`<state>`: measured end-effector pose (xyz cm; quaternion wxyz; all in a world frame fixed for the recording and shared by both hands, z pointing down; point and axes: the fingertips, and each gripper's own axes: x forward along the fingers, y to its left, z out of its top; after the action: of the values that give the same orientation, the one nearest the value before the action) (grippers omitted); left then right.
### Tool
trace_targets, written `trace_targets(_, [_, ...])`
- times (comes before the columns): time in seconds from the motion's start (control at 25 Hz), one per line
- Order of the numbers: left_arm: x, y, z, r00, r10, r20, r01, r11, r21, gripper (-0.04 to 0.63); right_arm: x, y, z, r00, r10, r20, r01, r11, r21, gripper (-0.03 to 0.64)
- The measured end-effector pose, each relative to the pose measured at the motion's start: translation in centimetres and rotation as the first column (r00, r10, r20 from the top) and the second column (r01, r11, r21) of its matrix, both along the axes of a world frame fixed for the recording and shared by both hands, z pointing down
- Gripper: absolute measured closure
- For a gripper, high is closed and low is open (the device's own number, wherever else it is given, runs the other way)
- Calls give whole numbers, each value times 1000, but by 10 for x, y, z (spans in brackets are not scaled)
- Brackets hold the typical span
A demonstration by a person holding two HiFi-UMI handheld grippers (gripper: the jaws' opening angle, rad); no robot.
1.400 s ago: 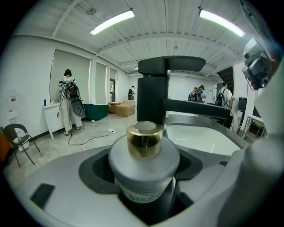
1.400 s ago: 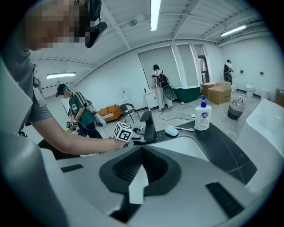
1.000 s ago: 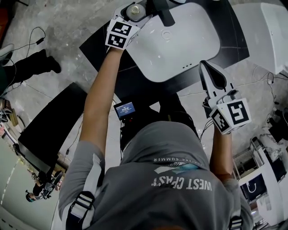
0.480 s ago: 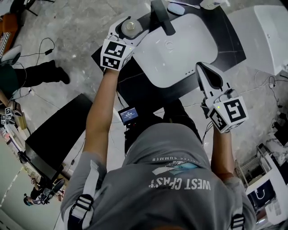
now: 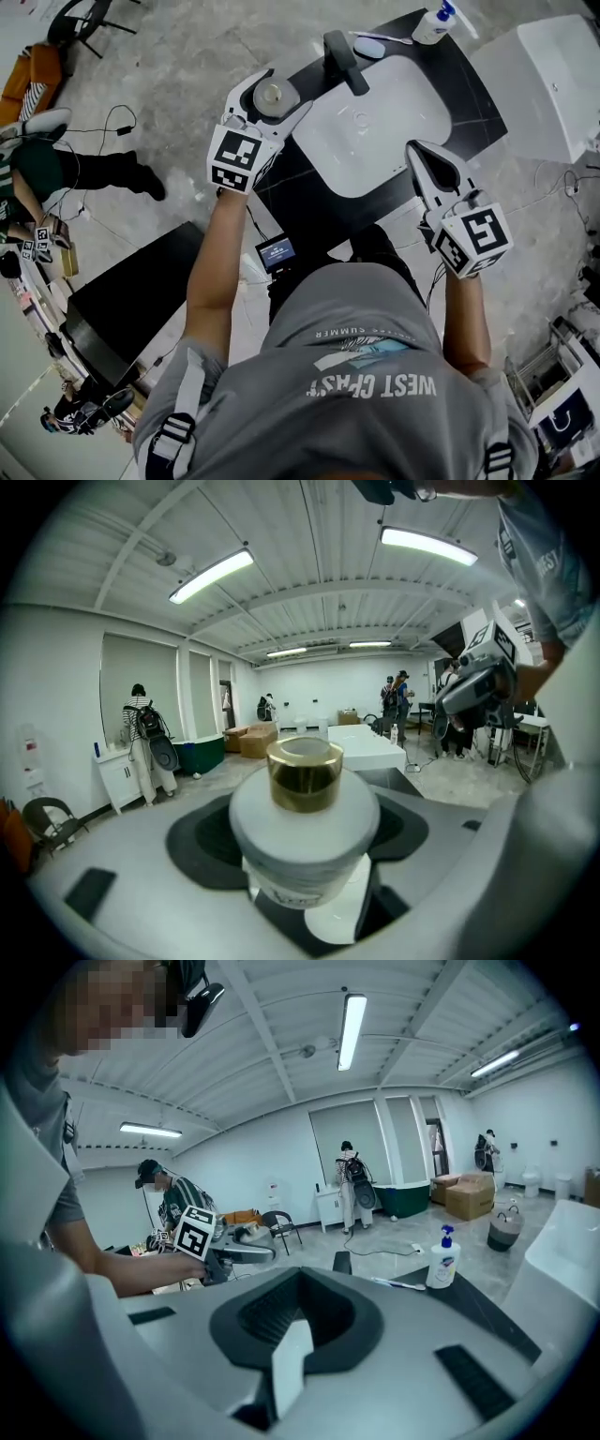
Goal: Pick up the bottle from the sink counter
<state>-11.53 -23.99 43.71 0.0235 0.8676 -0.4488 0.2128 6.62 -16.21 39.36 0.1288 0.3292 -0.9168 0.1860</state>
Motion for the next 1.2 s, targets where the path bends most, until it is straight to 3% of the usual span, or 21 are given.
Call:
trace_targets(0.72, [-15, 85, -92, 1000, 20, -13, -19, 999, 45, 261, -16, 20, -50, 998, 25, 56, -33, 989, 141, 615])
trace_targets(1.2, [-24, 130, -136, 998, 24, -55, -21, 998, 58, 261, -31, 28, -75, 998, 14, 61, -25, 983, 180, 617])
